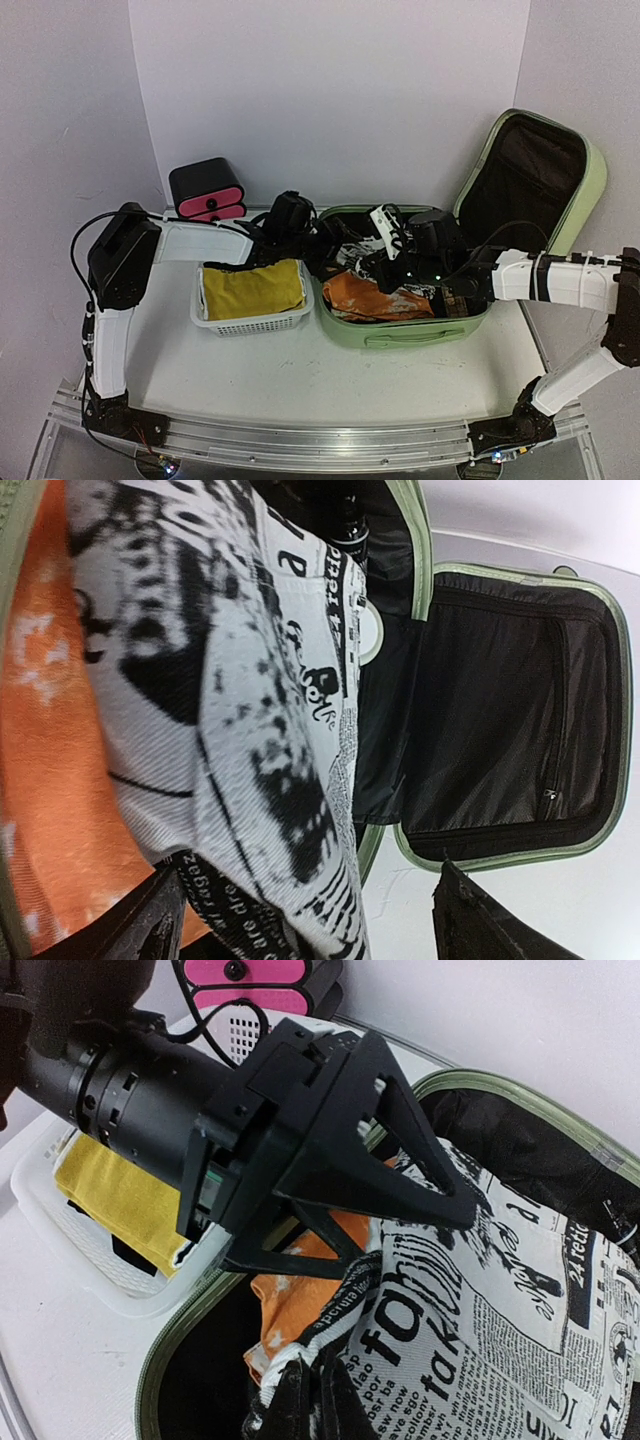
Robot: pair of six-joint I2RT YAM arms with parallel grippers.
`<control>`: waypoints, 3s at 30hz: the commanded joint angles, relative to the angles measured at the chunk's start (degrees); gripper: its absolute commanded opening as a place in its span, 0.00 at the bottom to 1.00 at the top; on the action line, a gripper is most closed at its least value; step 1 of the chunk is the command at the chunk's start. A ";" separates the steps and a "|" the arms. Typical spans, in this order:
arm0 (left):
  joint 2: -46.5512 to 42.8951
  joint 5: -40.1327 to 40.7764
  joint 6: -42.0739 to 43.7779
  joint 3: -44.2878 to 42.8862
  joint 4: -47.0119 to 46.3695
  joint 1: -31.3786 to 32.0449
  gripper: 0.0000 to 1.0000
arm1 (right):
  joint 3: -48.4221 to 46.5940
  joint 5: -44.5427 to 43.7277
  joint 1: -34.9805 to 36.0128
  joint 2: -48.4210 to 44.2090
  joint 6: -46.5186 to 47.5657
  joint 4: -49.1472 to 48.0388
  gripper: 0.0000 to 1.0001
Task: Open, take out, and arrange the luggage
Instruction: Pass from the right arm to the left, then pick up the clothes from the opened luggage.
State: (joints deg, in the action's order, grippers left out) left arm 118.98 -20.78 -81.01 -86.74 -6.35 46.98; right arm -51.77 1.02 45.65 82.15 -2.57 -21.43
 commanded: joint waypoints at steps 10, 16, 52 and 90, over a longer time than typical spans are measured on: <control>-2.02 5.75 6.99 -2.24 -1.20 1.85 0.00 | 2.70 8.50 0.86 -8.01 -0.16 -4.11 0.37; -6.66 5.16 13.08 1.36 -1.13 1.91 0.00 | 3.90 5.49 0.85 -10.85 -2.81 -2.14 0.47; -39.14 7.17 32.26 15.40 35.78 -6.27 0.00 | -7.49 21.26 -16.13 5.69 -21.98 10.38 0.75; -36.46 5.16 44.62 24.37 41.87 -16.04 0.00 | 2.37 46.45 -12.09 20.22 -46.69 -21.11 0.98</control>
State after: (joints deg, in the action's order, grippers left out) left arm 82.63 -17.65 -38.50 -62.43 34.41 32.32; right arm -49.95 43.11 32.95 101.95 -46.19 -36.40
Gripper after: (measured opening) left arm 0.071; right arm 0.983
